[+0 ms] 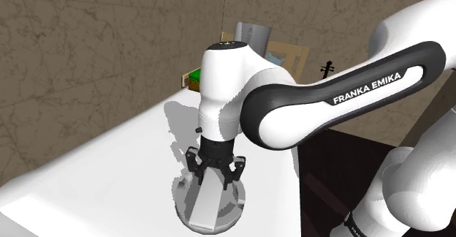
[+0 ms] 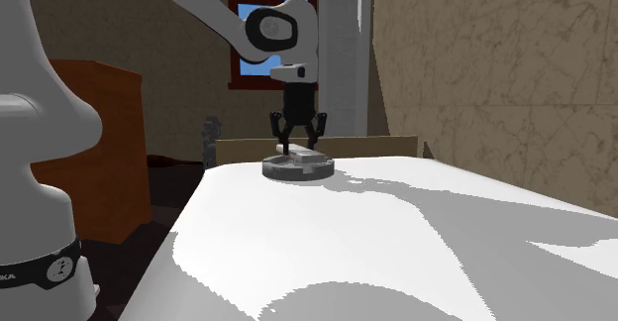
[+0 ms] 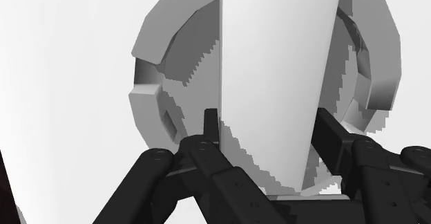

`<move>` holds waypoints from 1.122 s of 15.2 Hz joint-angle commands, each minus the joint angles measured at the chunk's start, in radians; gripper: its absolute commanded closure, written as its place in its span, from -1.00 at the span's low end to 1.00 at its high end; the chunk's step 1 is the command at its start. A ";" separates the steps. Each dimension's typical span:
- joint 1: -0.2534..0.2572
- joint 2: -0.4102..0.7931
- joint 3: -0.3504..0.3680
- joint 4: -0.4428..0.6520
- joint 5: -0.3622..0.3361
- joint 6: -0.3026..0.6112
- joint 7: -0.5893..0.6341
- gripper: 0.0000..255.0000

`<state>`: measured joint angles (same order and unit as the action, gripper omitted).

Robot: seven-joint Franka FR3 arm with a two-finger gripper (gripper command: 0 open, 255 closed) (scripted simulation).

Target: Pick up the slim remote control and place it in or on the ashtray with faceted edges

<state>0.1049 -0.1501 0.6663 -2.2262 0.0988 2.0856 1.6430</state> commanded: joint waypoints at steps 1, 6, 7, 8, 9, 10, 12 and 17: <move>0.000 0.014 0.005 -0.014 -0.008 0.027 0.008 1.00; 0.000 0.016 0.006 -0.017 -0.009 0.031 0.009 1.00; 0.000 0.016 0.006 -0.017 -0.009 0.031 0.009 1.00; 0.000 0.016 0.006 -0.017 -0.009 0.031 0.009 1.00; 0.000 0.016 0.006 -0.017 -0.009 0.031 0.009 1.00; 0.000 0.016 0.006 -0.017 -0.009 0.031 0.009 -1.00; 0.000 0.016 0.006 -0.017 -0.009 0.031 0.009 -1.00; 0.001 -0.014 -0.004 0.027 0.007 -0.038 -0.004 -1.00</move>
<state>0.1042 -0.1502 0.6660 -2.2173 0.0983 2.0784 1.6434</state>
